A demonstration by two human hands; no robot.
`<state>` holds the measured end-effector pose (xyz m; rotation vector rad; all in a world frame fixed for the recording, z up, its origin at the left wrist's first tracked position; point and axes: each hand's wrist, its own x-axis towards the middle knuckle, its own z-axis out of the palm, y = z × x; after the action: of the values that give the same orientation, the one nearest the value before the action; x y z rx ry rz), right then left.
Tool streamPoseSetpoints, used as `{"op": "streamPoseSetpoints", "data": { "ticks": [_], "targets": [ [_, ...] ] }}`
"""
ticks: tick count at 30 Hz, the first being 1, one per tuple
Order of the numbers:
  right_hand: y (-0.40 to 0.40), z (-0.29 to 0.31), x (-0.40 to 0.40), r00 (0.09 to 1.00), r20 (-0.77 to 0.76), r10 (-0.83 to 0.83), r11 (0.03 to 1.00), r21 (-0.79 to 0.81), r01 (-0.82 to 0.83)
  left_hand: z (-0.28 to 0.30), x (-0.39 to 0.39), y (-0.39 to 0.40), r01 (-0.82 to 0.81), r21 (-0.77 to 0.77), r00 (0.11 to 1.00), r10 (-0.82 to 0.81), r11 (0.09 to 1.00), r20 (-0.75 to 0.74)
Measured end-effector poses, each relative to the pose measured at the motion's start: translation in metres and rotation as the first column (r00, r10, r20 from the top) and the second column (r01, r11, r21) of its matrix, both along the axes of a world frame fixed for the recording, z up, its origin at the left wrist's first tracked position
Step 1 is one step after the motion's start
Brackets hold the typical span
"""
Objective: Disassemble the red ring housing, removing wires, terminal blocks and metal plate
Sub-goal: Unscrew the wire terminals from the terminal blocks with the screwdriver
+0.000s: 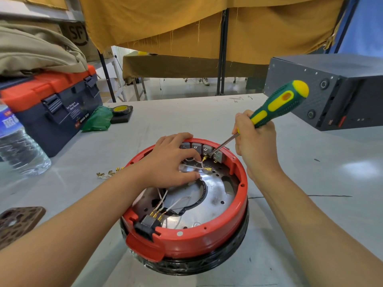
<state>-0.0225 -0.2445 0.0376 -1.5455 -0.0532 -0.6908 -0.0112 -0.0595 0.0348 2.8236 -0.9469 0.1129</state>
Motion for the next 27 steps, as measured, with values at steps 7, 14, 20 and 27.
{"op": "streamPoseSetpoints", "data": {
  "ticks": [7, 14, 20, 27],
  "targets": [
    [0.001, 0.002, 0.002, 1.000, -0.021, -0.013, 1.000, 0.008, 0.013, -0.001, 0.001, 0.000, 0.001, -0.009, 1.000, -0.001, 1.000, 0.001],
    [0.001, 0.005, 0.001, 0.998, -0.057, 0.002, 1.000, 0.031, 0.000, -0.002, 0.001, 0.001, 0.006, -0.009, 1.000, -0.006, 1.000, 0.004],
    [0.000, 0.008, 0.002, 0.996, -0.091, 0.009, 1.000, 0.019, -0.008, -0.003, 0.002, 0.001, 0.011, -0.005, 1.000, -0.011, 1.000, 0.008],
    [-0.002, 0.011, 0.002, 0.992, -0.122, 0.040, 0.999, 0.018, -0.038, -0.003, 0.003, 0.001, 0.012, 0.002, 1.000, -0.012, 1.000, 0.018]
  ]
}}
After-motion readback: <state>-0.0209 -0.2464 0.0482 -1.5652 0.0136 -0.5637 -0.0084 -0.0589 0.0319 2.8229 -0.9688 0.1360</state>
